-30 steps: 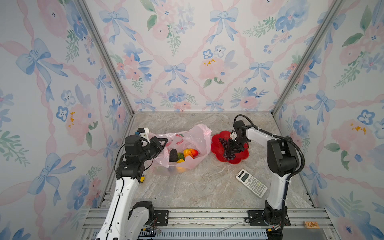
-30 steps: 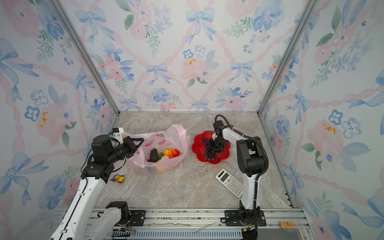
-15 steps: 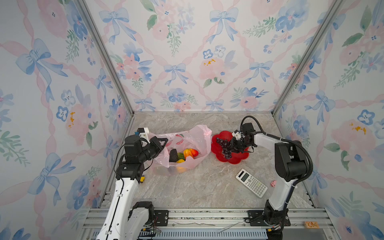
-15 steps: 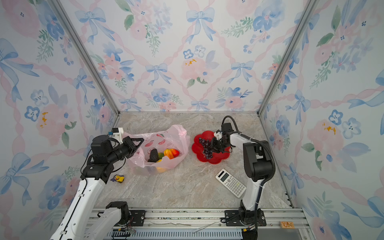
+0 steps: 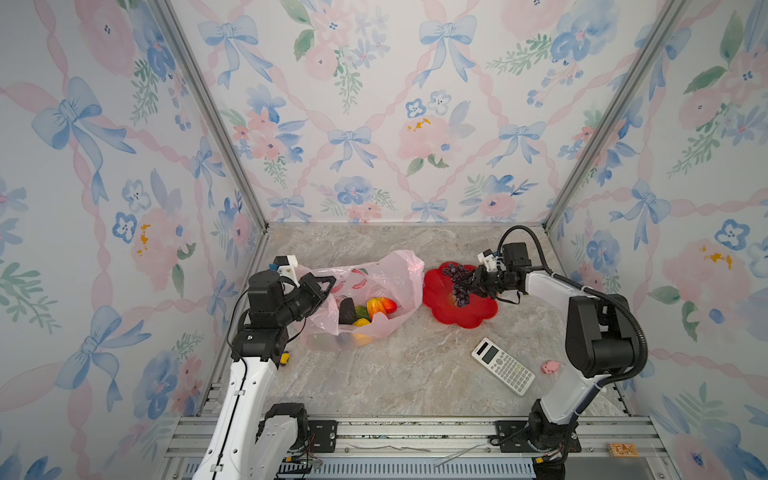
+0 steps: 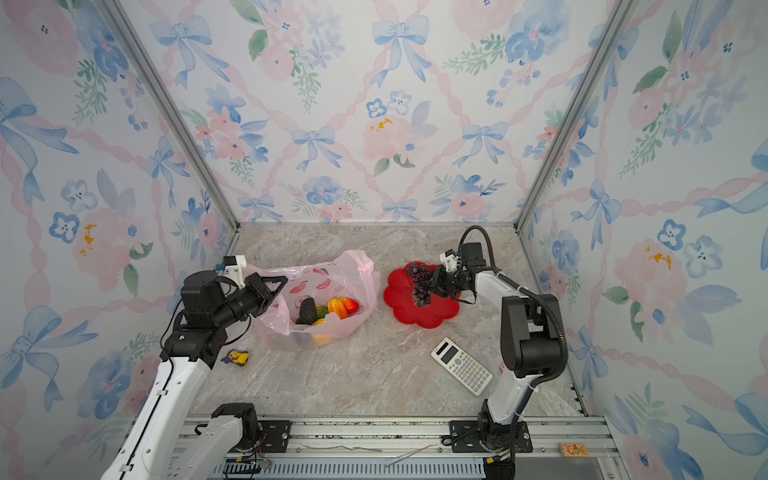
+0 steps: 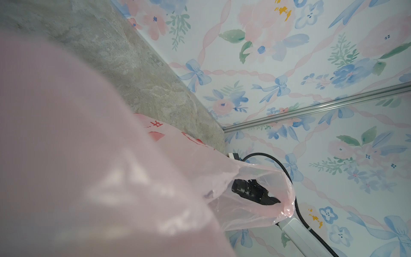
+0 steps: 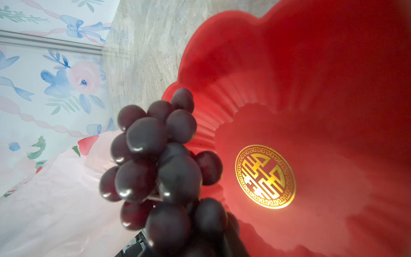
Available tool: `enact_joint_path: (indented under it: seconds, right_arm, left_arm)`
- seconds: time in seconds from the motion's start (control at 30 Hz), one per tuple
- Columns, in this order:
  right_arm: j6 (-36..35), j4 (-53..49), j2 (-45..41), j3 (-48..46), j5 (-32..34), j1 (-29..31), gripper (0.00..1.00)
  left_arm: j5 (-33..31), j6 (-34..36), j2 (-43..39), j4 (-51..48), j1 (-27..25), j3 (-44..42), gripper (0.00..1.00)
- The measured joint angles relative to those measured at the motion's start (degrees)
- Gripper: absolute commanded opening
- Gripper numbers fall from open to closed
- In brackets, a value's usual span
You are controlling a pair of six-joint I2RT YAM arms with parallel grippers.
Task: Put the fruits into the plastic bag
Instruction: 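Lift the bunch of grapes up out of the red bowl with the right gripper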
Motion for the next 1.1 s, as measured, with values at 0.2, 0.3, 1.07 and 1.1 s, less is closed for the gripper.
enact_joint_path:
  seconds: [0.2, 0.3, 1.07, 1.1]
  right_arm:
    - [-1.2, -1.4, -4.6, -0.3, -0.4, -1.4, 0.28]
    - [-1.7, -2.6, -8.2, -0.2, -0.4, -2.0, 0.27]
    - [4.6, -7.6, -23.1, 24.3, -3.4, 3.8, 0.24]
    - [4.9, -7.5, -23.1, 25.9, -3.4, 5.2, 0.24]
  left_arm:
    - [0.0, 0.0, -0.5, 0.0, 0.0, 0.0, 0.00]
    - [0.0, -0.2, -0.6, 0.0, 0.0, 0.0, 0.00]
    - [1.1, -0.4, -1.6, 0.0, -0.7, 0.0, 0.00]
    - [1.1, -0.5, -1.7, 0.0, -0.7, 0.0, 0.00]
